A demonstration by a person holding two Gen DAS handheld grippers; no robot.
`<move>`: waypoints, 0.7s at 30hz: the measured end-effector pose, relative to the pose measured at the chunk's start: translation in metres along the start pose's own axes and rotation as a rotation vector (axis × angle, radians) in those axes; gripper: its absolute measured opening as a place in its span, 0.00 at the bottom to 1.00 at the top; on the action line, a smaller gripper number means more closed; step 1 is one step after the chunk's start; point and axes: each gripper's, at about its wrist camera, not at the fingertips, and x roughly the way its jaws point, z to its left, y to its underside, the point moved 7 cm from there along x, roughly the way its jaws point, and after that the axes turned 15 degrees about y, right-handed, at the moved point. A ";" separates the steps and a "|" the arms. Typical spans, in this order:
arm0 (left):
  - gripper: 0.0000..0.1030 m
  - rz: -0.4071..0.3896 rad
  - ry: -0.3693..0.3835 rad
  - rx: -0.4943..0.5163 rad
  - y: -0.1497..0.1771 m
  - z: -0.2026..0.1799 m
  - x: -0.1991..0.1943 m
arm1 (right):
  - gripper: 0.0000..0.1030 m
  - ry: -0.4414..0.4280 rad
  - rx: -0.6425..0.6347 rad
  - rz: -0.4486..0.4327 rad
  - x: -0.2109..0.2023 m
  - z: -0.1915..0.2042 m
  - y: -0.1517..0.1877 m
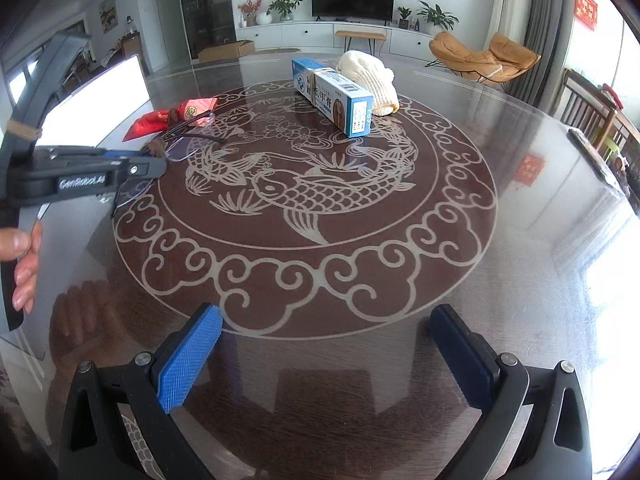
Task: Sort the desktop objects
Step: 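Grasp the clear-lens glasses by the temples with the left gripper, then grasp the blue-and-white toothpaste box with the right gripper while the left holds the glasses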
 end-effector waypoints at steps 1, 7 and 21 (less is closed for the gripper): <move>0.22 -0.016 -0.007 -0.001 0.012 0.001 -0.008 | 1.00 0.000 0.000 0.000 0.000 0.000 0.000; 0.22 -0.075 -0.013 -0.023 0.037 0.005 -0.026 | 1.00 0.000 0.000 0.000 0.000 0.002 0.002; 0.22 -0.076 -0.019 -0.020 0.039 0.002 -0.025 | 0.75 0.136 -0.235 0.014 0.066 0.023 -0.155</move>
